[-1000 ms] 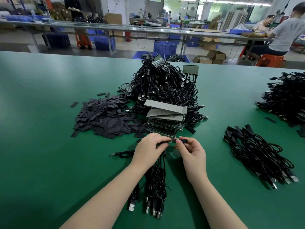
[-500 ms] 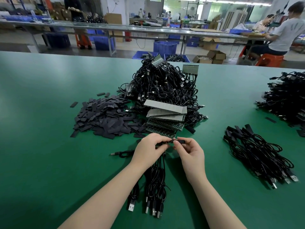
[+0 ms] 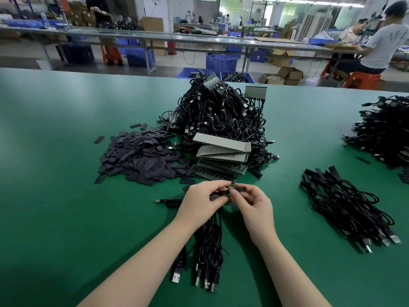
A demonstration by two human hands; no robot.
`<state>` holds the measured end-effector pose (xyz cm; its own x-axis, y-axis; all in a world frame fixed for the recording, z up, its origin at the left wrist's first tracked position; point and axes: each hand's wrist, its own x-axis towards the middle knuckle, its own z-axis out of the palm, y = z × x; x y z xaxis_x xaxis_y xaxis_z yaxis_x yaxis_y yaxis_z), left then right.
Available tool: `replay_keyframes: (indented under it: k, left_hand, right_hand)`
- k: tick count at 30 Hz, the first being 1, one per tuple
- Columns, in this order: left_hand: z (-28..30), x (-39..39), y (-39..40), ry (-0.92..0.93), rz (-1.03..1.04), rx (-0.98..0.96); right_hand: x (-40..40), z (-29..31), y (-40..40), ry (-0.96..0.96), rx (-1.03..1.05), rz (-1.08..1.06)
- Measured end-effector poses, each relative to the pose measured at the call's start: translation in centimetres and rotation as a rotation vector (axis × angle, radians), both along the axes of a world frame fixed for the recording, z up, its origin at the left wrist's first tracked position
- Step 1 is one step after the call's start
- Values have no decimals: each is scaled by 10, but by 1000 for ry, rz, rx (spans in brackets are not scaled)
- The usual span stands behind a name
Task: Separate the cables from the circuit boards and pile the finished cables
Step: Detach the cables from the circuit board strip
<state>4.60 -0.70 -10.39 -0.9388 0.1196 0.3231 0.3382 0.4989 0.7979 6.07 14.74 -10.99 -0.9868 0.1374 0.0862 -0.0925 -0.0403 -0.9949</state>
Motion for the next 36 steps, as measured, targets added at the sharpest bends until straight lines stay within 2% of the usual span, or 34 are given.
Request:
replay_keyframes:
  k: [7,17,30,36]
  left_hand:
    - [8,4,0,23,157,-128]
    - [11,9,2,153,90,-179]
    - [10,8,2,98,44,-204]
    - [10,7,5,112,105,-206]
  right_hand:
    - [0,-1,1,3,-75,-49]
    - [-1,-3,1,19,-44,-24]
    - [-1,-4,0,19,47,-8]
    - [3,-3,-6,70,145,-67]
